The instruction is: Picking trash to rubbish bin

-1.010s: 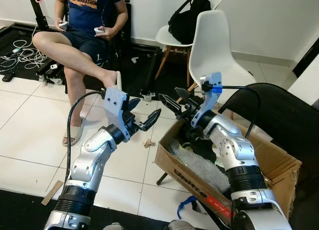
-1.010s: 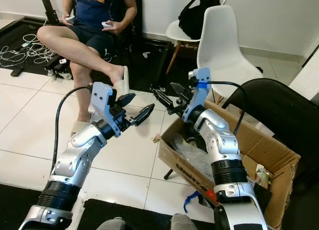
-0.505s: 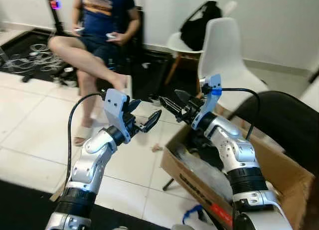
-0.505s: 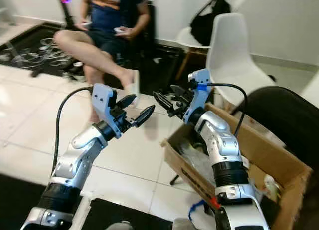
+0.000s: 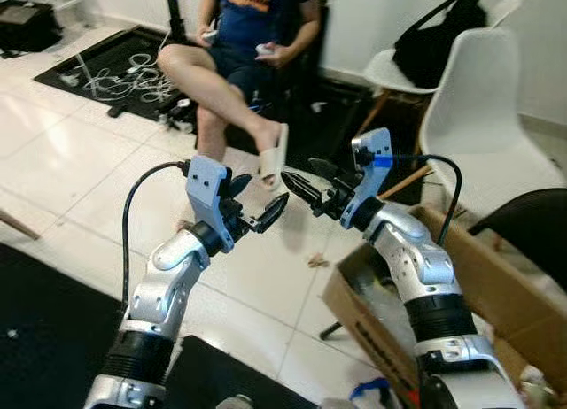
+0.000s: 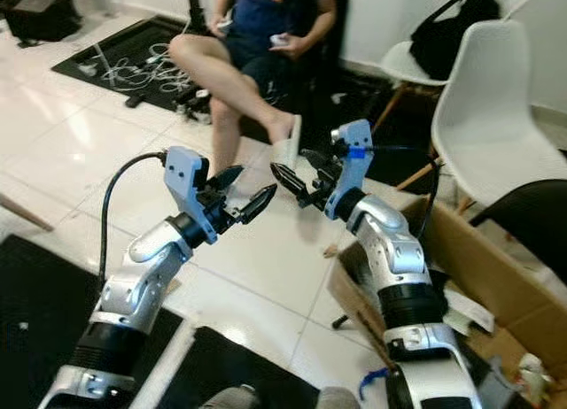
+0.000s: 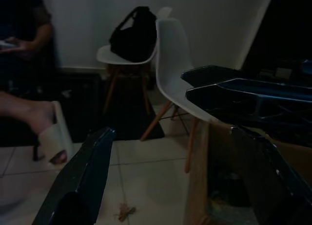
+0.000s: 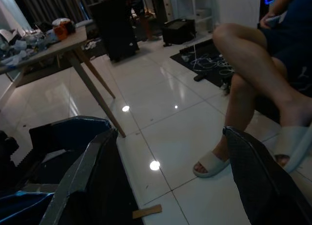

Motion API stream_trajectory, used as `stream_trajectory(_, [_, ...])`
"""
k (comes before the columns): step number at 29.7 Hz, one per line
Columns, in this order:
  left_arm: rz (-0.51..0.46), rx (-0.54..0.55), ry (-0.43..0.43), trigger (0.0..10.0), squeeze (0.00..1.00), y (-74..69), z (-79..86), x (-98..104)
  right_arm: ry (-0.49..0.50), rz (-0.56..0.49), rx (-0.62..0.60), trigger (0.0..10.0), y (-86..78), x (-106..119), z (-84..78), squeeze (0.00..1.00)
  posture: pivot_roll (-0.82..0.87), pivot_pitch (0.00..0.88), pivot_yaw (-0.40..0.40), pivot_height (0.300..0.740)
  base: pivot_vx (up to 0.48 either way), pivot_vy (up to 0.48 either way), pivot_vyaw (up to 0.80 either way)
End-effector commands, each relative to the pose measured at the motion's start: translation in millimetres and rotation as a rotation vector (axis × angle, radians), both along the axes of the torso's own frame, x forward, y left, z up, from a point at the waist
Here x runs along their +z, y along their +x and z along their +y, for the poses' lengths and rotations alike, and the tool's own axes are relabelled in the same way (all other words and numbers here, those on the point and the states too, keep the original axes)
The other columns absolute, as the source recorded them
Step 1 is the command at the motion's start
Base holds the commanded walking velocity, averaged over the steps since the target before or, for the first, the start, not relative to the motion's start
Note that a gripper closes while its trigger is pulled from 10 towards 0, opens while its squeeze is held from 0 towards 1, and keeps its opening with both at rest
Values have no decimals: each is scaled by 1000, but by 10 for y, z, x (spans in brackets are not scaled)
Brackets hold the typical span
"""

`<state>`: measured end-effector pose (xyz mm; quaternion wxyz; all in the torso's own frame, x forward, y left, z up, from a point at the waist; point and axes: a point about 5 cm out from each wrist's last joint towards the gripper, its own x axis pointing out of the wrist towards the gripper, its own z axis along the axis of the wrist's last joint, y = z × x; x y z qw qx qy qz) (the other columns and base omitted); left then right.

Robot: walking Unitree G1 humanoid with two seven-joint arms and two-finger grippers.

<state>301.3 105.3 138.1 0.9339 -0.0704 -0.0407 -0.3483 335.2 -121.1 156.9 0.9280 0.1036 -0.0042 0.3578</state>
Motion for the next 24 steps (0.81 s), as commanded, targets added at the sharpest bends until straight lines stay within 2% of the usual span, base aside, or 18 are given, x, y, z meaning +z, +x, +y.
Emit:
stream_trajectory(1, [4, -3, 3, 10000, 0, -10, 7, -21, 4, -8, 0, 10000, -7, 6, 3, 0, -26, 0, -43, 740, 0, 0, 800])
stream_trajectory(6, [4, -3, 2, 10000, 0, -11, 5, -21, 6, -9, -2, 10000, -6, 8, 0, 0, -26, 0, -43, 740, 0, 0, 800])
stream_trajectory(24, [7, 0, 1, 10000, 0, -3, 15, -19, 19, 8, -22, 10000, 9, 9, -11, 0, -26, 0, -42, 740, 0, 0, 0])
